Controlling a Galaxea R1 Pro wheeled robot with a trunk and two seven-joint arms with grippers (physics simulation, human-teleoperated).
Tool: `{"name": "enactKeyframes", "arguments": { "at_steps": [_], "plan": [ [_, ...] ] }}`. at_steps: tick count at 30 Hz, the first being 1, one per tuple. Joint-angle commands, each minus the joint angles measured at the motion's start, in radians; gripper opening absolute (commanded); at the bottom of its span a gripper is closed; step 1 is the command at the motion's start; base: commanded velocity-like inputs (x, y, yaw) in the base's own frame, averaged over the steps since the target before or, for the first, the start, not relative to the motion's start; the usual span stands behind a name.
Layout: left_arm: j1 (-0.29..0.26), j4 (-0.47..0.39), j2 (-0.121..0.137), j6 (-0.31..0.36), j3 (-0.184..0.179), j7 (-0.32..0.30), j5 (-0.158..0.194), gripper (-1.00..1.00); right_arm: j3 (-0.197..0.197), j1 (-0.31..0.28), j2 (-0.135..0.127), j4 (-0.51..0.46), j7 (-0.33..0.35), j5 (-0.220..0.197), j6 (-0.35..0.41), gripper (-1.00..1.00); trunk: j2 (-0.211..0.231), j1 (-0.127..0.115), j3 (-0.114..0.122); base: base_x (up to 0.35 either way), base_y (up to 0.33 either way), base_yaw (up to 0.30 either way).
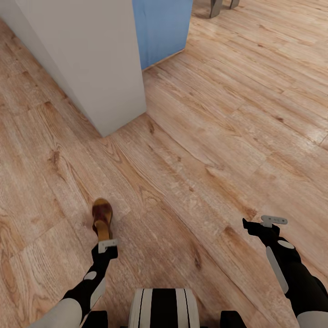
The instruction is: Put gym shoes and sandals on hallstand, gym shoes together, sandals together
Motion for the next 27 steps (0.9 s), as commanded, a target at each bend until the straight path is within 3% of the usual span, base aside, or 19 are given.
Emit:
{"name": "enactKeyframes", "arguments": {
  "at_steps": [1, 24, 27],
  "plan": [
    [0.001, -0.004, -0.001, -0.002, 0.002, 0.003, -0.009, -1.0, 0.001, 0.0, 0.0, -0.001, -0.005, -0.011, 0.004, 1.0, 0.0, -0.001, 0.003, 0.0, 0.0, 0.0],
    [0.003, -0.012, -0.009, -0.001, -0.001, 0.003, -0.007, -1.0, 0.001, 0.003, -0.001, 0.022, -0.005, -0.009, 0.001, 1.0, 0.005, -0.011, 0.092, 0.0, 0.0, 0.0],
    [0.003, -0.014, -0.01, 0.002, -0.002, -0.004, -0.012, -1.0, 0.001, 0.004, 0.0, 0.022, -0.009, 0.032, 0.0, 1.0, 0.006, -0.012, 0.108, 0.0, 0.0, -0.051]
  ]
}}
